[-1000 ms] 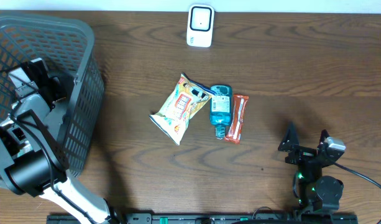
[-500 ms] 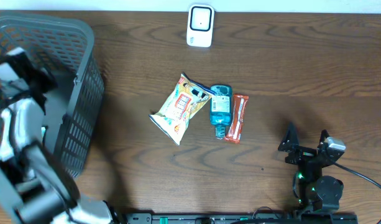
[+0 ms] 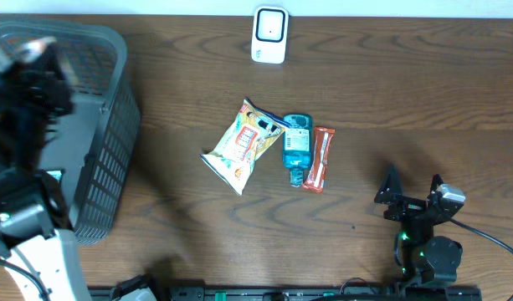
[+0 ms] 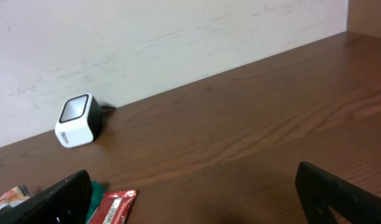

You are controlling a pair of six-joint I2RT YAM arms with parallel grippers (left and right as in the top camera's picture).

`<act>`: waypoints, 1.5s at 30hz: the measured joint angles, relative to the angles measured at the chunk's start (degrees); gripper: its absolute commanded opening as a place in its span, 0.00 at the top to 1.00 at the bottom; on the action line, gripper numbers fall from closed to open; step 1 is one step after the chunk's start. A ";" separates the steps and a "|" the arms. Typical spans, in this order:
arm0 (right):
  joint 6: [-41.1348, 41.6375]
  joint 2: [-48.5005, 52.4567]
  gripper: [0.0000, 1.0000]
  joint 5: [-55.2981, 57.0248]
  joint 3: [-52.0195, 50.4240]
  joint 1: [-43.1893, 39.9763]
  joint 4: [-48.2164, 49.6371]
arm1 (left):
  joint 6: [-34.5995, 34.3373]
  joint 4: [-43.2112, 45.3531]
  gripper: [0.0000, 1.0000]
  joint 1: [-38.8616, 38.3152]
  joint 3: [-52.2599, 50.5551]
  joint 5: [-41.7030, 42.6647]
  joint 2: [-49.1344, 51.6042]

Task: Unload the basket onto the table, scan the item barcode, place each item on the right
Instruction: 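Carry the Kleenex pack to the scanner and place it right of the snack bar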

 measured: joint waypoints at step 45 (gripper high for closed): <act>0.00 0.00 0.01 -0.11 -0.02 0.00 0.02 | -13.11 34.82 0.62 -70.38 -0.11 -18.86 58.05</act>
